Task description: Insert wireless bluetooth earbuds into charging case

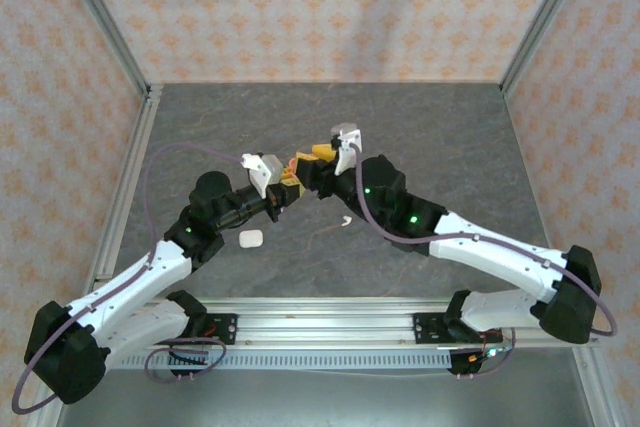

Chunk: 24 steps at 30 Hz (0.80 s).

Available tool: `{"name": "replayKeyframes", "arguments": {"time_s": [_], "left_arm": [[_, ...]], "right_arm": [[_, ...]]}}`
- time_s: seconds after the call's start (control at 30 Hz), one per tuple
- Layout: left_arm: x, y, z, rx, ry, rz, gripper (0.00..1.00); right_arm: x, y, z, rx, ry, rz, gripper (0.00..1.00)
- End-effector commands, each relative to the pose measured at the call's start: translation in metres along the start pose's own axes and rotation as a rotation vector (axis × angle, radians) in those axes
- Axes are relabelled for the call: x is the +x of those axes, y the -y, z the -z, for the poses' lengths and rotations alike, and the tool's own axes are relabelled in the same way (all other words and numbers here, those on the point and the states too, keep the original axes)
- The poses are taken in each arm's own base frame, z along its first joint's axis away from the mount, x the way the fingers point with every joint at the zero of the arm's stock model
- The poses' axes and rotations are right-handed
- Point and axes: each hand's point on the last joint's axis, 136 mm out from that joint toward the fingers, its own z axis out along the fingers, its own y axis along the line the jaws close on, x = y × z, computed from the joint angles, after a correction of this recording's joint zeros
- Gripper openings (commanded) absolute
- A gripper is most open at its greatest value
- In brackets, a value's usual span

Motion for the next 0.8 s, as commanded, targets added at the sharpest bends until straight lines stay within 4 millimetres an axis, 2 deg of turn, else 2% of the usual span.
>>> {"name": "replayKeyframes", "arguments": {"time_s": [0.0,0.17,0.33,0.47,0.63,0.77], "left_arm": [[-0.012,0.002,0.003,-0.006,0.024,-0.037,0.00],[-0.002,0.003,0.003,0.002,0.010,0.001,0.00],[0.006,0.006,0.004,0.018,0.000,0.053,0.00],[0.015,0.004,0.005,0.009,0.003,0.128,0.00],[0.031,0.009,0.002,0.004,-0.020,0.167,0.00],[0.036,0.016,-0.007,0.017,-0.041,0.153,0.00]], "right_arm": [[-0.038,-0.001,0.022,0.036,0.045,-0.027,0.47],[-0.035,0.037,0.029,0.223,-0.043,-0.018,0.47],[-0.013,0.095,0.039,0.428,-0.194,-0.123,0.50],[0.026,0.141,0.043,0.556,-0.365,-0.217,0.53],[0.081,0.201,0.062,0.726,-0.535,-0.360,0.53],[0.120,0.238,0.077,0.814,-0.616,-0.459,0.52]]}}
